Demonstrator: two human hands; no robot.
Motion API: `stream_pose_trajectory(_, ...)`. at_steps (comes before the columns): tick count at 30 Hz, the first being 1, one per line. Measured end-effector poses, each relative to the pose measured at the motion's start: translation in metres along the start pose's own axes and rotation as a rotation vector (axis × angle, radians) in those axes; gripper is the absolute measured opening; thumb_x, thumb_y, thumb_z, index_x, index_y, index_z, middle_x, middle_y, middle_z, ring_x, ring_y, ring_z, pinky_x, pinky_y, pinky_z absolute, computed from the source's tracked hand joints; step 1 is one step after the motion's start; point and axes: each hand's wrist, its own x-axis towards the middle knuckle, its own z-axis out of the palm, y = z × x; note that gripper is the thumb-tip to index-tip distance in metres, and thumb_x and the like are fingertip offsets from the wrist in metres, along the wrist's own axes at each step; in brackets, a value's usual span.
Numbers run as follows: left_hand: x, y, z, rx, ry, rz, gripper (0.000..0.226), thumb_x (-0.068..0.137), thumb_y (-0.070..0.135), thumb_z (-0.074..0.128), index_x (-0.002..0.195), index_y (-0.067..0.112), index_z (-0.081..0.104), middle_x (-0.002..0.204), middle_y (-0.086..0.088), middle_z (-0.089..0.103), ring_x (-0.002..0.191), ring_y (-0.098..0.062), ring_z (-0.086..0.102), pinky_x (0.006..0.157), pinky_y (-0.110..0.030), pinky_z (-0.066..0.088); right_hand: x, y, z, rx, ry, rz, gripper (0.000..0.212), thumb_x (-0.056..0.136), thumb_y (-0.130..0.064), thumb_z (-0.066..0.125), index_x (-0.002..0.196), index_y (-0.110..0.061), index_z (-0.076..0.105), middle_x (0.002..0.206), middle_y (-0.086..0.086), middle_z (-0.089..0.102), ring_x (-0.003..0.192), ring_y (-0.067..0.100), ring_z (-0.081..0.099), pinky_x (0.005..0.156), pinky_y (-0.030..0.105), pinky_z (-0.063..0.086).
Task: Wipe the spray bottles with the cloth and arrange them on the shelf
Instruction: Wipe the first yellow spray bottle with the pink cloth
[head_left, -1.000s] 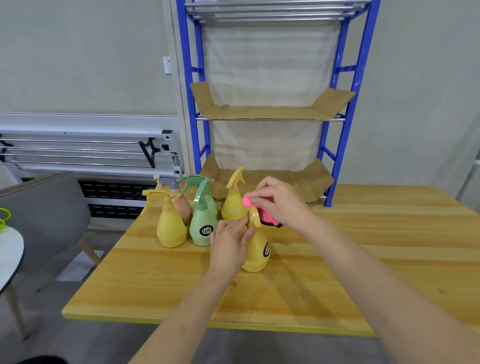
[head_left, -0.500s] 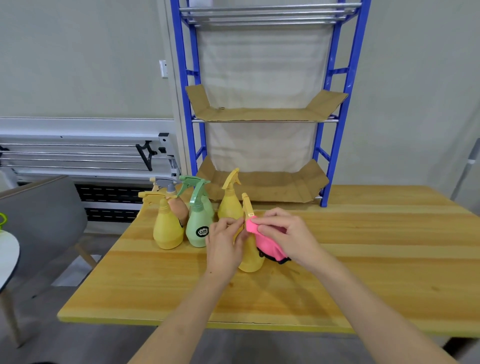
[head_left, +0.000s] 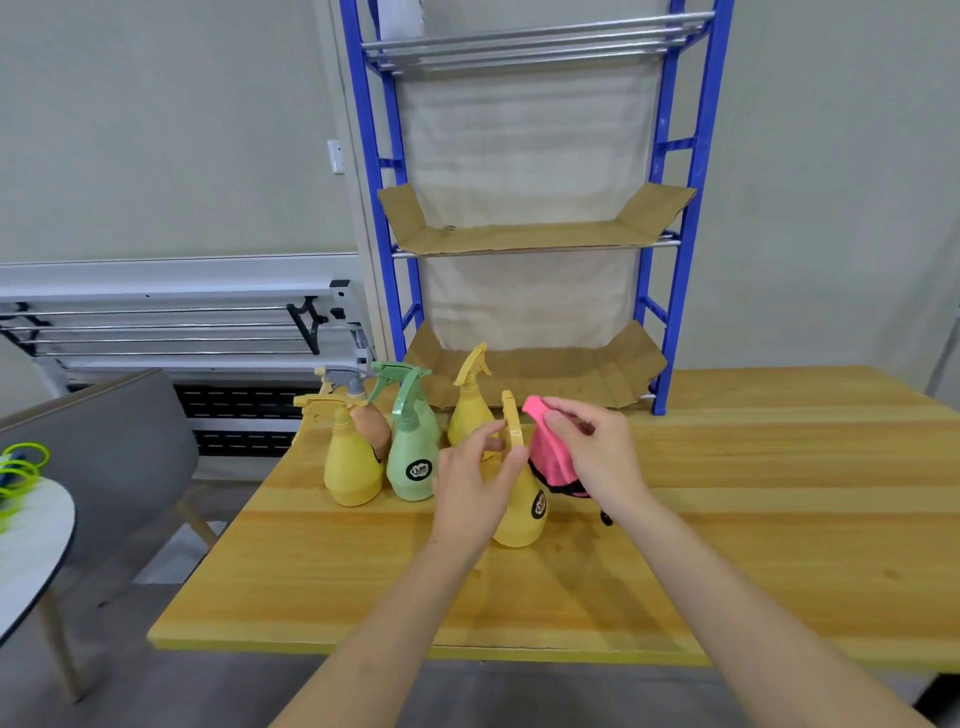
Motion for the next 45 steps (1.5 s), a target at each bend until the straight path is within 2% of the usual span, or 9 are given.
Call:
stream_pose_trajectory(8,0.009,-0.008,-0.007,-0.012,-0.070,0.071,0.028,0.088,0.070,0.054,0.116,0.075,0.052,0.105,0.025,0.072,0.117,-0.010,0.062,0.104,-0.047,0.048,-0.010,0.010,0.020,0.018,0.007,-0.030,0.020,0.097,-0.019,0.074,0.103,-0.037,0.080,0.097,-0.001,0.070,0.088,0.008,0.067,0.082,0.029,0.053)
stream_pose_trajectory(15,0.019,-0.016,-0.010,0.085,-0.157,0.096,0.039,0.099,0.058,0.040,0.136,0.056,0.053,0.112,0.022,0.070,0.117,-0.006,0.061,0.103,-0.048,0.050,-0.043,0.034,0.042,-0.138,0.144,-0.164,0.012,0.091,-0.026,0.080,0.103,-0.027,0.084,0.094,-0.015,0.063,0.092,0.011,0.066,0.074,0.043,0.055)
stream_pose_trajectory(21,0.021,-0.010,-0.014,0.268,-0.177,0.148,0.037,0.106,0.037,0.042,0.138,0.048,0.057,0.074,-0.002,0.048,0.104,-0.039,0.057,0.101,-0.058,0.044,-0.027,0.022,0.041,-0.108,0.356,-0.104,0.014,0.091,-0.029,0.080,0.105,-0.027,0.083,0.090,-0.016,0.064,0.084,0.006,0.065,0.072,0.041,0.055)
stream_pose_trajectory(25,0.021,-0.007,-0.014,0.245,-0.206,0.193,0.033,0.107,0.039,0.042,0.129,0.062,0.051,0.060,0.019,0.045,0.085,-0.036,0.053,0.093,-0.052,0.046,-0.012,0.021,0.036,-0.080,0.419,0.019,0.019,0.091,-0.036,0.079,0.110,-0.036,0.081,0.098,-0.018,0.068,0.093,0.002,0.066,0.081,0.036,0.057)
stream_pose_trajectory(30,0.020,-0.011,-0.013,0.174,-0.203,0.170,0.038,0.108,0.039,0.042,0.141,0.055,0.050,0.057,0.019,0.044,0.069,-0.021,0.045,0.084,-0.050,0.047,-0.028,0.028,0.043,-0.158,0.327,-0.025,0.016,0.094,-0.035,0.076,0.110,-0.033,0.081,0.089,-0.015,0.063,0.083,0.007,0.064,0.071,0.041,0.056)
stream_pose_trajectory(34,0.019,-0.008,-0.012,0.194,-0.206,0.129,0.039,0.107,0.042,0.043,0.145,0.043,0.052,0.067,0.003,0.046,0.090,-0.041,0.059,0.097,-0.062,0.046,-0.040,0.037,0.035,-0.273,0.249,-0.066,0.014,0.095,-0.036,0.074,0.106,-0.033,0.082,0.090,-0.016,0.062,0.082,0.003,0.062,0.063,0.038,0.054)
stream_pose_trajectory(38,0.018,-0.010,-0.008,0.186,-0.176,0.146,0.037,0.108,0.041,0.042,0.142,0.047,0.054,0.053,0.018,0.043,0.060,-0.007,0.041,0.080,-0.048,0.049,-0.036,0.030,0.032,-0.298,0.237,-0.064,0.013,0.094,-0.038,0.075,0.103,-0.033,0.083,0.089,-0.015,0.063,0.081,0.003,0.063,0.063,0.036,0.055)
stream_pose_trajectory(42,0.015,-0.006,-0.006,0.142,-0.176,0.192,0.034,0.105,0.045,0.044,0.128,0.070,0.045,0.055,0.015,0.043,0.062,-0.021,0.046,0.066,-0.041,0.043,-0.039,0.027,0.040,-0.306,0.280,-0.047,0.018,0.092,-0.044,0.076,0.109,-0.038,0.081,0.090,-0.016,0.061,0.081,0.002,0.062,0.062,0.033,0.055)
stream_pose_trajectory(45,0.017,-0.007,-0.005,0.187,-0.184,0.197,0.035,0.105,0.041,0.044,0.132,0.062,0.052,0.056,0.017,0.044,0.074,-0.032,0.056,0.076,-0.049,0.049,-0.039,0.026,0.041,-0.288,0.273,0.001,0.021,0.091,-0.045,0.076,0.111,-0.038,0.079,0.092,-0.018,0.062,0.082,0.001,0.062,0.063,0.030,0.053)
